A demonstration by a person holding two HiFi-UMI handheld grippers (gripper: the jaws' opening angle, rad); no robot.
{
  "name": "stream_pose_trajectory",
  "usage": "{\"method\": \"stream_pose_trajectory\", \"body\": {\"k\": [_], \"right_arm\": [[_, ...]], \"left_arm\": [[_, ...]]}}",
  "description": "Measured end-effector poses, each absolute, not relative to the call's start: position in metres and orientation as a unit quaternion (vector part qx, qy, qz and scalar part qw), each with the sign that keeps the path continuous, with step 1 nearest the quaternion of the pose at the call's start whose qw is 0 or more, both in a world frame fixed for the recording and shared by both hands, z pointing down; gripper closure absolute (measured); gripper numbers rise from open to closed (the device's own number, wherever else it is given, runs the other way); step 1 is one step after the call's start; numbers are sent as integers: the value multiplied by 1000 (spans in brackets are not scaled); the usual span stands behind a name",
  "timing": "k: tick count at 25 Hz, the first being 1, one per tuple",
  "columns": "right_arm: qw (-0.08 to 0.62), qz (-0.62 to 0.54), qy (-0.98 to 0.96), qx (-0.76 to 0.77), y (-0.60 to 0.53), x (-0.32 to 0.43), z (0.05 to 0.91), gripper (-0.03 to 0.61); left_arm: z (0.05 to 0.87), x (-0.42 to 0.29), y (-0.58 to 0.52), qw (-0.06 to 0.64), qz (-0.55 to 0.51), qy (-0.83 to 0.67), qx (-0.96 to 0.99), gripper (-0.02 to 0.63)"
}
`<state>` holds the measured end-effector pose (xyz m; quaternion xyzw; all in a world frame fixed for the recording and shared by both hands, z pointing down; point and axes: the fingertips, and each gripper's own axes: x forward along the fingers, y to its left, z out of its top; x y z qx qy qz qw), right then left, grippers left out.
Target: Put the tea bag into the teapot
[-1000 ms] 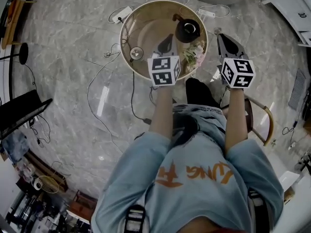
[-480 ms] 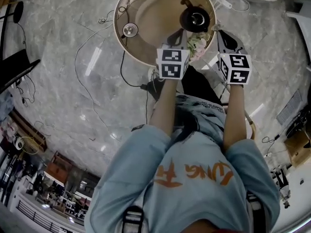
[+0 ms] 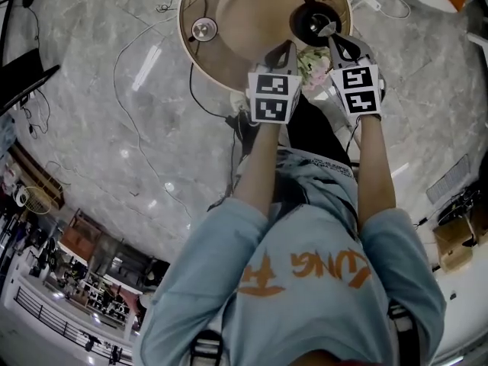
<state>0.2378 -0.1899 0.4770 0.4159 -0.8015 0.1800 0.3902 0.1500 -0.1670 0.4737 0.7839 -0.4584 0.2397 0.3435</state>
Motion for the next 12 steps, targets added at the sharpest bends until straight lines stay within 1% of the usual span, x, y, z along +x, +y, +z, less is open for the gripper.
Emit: {"method": "stream_pose_trajectory", "body": {"k": [5,12], "right_arm": [[432,165,-807,368,-199,229,495,563],[447,182,-808,338,-203,231,520,563]], "left_arm": [[481,150,-169,352,235,-472,773,589],[494,152,-175,353,238,-476,770,589]]}}
